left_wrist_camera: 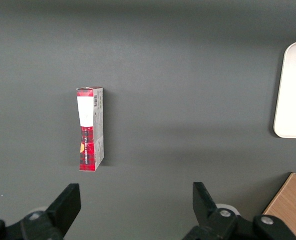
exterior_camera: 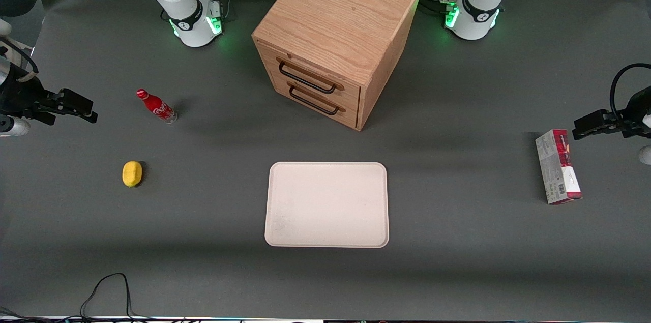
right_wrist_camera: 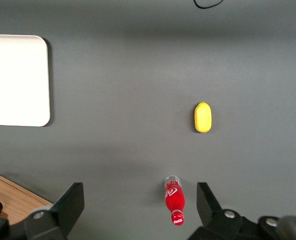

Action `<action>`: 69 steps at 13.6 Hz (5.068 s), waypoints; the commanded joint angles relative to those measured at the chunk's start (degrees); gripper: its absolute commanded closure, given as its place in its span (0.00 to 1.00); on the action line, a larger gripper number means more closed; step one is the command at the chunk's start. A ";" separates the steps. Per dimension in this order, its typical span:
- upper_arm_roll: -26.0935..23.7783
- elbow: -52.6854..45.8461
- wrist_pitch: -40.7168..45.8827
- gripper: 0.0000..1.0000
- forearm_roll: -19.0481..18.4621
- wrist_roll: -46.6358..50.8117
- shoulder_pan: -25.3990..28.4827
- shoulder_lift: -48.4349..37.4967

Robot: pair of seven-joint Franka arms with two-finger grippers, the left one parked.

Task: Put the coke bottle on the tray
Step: 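Move the right gripper out from rest toward the red Coca-Cola bottle, then lower the open right gripper over the bottle and close on it, then lift the bottle with the right gripper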

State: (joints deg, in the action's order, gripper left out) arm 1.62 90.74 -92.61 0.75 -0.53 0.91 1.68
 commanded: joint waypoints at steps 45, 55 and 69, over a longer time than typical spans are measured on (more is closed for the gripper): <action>12.79 70.09 -45.01 0.00 -6.82 -10.80 0.68 -27.70; 13.93 70.63 -50.13 0.00 -6.82 -12.21 0.76 -22.42; 13.93 69.14 -47.24 0.89 -6.82 -11.86 2.61 -22.42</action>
State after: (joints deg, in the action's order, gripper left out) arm 14.64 159.74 -140.78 -4.92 -11.91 2.87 -19.94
